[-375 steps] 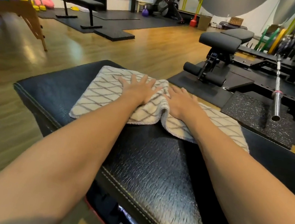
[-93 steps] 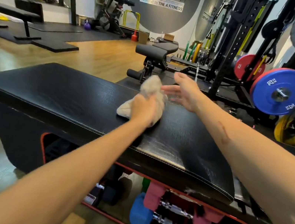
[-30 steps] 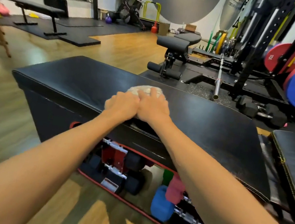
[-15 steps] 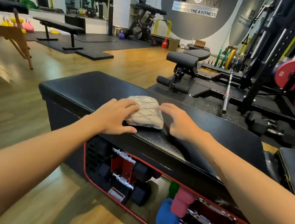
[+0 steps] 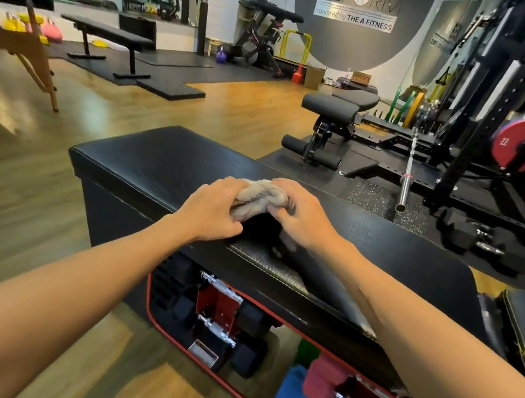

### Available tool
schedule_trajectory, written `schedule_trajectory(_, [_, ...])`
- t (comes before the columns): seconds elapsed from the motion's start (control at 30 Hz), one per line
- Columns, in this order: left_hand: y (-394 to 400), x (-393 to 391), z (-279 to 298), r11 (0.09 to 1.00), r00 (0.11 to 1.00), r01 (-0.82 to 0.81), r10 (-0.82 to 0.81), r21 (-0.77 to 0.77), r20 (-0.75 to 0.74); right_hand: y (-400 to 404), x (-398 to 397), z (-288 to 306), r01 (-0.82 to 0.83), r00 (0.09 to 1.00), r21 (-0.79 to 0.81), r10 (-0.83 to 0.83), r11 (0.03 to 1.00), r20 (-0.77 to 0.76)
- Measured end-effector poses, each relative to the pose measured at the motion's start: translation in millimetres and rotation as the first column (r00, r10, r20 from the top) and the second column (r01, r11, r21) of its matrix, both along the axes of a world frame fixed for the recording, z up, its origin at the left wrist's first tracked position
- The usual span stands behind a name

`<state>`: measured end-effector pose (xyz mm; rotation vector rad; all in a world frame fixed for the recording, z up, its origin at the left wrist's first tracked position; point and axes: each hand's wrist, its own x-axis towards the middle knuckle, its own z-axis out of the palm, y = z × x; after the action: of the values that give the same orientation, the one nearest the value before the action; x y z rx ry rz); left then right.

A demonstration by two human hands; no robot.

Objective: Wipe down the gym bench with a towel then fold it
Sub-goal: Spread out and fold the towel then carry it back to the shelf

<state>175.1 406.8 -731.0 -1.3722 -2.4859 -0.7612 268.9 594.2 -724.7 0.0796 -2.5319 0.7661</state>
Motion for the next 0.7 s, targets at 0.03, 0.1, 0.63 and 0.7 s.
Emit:
schedule_trajectory(0.03, [0, -3, 6, 1.0, 0.998, -0.015, 0.013, 0.022, 0.056, -2, -7, 11, 0.0, 1.0, -0.036, 0.001, 0.999, 0.025])
schedule_trajectory(0.1, [-2, -9, 28, 0.991, 0.981, -0.082, 0.062, 0.105, 0.183, -6, -22, 36, 0.021, 0.998, -0.078, -0.016, 0.997, 0.066])
schedule_trajectory(0.63, [7, -50, 519, 0.588, 0.863, -0.502, 0.289, 0.634, 0.415, -77, -102, 523, 0.055, 0.965, -0.675, -0.212, 0.736, -0.152])
schedule_trajectory(0.7, [0, -50, 582, 0.561, 0.846, -0.531, 0.311, 0.635, 0.432, -86, -110, 584, 0.043, 0.958, -0.674, -0.223, 0.738, -0.183])
